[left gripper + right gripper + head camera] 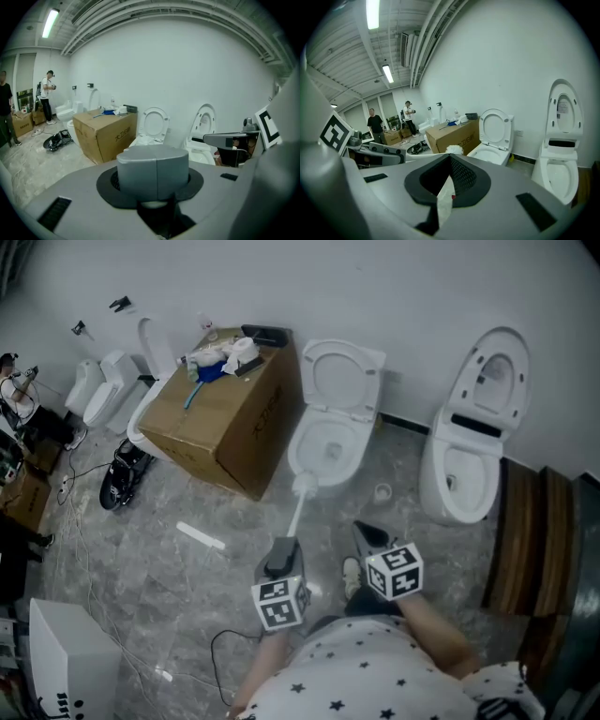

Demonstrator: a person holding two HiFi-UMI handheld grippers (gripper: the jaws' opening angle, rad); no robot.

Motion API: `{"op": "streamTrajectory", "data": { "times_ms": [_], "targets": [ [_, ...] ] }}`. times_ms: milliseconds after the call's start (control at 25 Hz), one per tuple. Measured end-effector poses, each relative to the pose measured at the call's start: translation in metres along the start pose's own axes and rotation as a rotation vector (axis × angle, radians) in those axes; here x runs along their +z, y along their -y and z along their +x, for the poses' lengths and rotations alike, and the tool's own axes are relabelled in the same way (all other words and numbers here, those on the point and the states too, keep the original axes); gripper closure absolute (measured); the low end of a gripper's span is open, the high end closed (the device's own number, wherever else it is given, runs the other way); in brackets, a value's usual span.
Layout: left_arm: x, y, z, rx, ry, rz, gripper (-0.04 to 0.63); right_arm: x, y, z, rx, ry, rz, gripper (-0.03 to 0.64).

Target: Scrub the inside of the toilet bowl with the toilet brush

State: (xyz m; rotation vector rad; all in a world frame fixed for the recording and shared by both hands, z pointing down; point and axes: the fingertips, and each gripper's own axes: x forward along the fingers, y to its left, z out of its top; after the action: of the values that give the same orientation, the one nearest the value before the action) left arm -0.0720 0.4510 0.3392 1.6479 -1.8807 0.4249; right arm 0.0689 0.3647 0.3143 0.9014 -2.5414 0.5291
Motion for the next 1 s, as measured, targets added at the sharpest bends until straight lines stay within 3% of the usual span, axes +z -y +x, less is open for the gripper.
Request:
{"op": "streamTrajectory", "data": {
  "times_ms": [520,1000],
  "targets": [
    [0.070,-0.004,0.099,0.044,-0.030,-0.018,0.439,0.050,0.075,0.076,0.051,-0.046,-0.031,0.611],
    [0.097,0.008,0.156,0.047,-0.053,-0.024,0.439,0.072,0.121,0.110,0.086,-0.062,-0.015,0.611]
  ]
}}
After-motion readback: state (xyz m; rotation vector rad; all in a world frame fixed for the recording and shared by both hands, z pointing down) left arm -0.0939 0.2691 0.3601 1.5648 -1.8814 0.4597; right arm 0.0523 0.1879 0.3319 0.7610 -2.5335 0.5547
